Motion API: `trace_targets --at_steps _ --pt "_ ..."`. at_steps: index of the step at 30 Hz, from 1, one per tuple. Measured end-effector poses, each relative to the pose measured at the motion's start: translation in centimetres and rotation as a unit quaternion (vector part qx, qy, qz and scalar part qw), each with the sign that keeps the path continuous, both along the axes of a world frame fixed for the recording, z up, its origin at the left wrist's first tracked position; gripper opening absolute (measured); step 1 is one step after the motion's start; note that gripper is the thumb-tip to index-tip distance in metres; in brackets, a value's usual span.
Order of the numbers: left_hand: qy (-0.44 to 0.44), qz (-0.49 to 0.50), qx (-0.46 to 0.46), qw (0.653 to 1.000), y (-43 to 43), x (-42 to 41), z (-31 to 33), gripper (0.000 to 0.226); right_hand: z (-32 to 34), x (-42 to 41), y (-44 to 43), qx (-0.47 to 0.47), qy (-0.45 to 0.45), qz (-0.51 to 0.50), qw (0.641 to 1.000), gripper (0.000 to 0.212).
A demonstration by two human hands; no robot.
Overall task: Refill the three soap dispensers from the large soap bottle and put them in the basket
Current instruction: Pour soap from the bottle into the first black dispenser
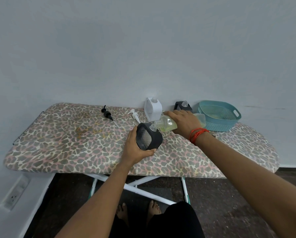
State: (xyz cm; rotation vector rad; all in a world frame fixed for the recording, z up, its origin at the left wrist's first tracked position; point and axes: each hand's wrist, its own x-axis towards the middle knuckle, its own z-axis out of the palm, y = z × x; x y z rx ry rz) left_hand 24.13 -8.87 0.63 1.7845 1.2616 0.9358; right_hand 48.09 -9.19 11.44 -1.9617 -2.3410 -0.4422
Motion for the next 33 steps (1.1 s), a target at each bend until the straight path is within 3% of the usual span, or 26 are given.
trace_targets --at_steps 33 --pt "0.005 0.005 0.004 1.0 0.05 0.14 -0.08 0.129 -0.06 -0.13 -0.15 0.001 -0.001 -0.012 1.0 0.075"
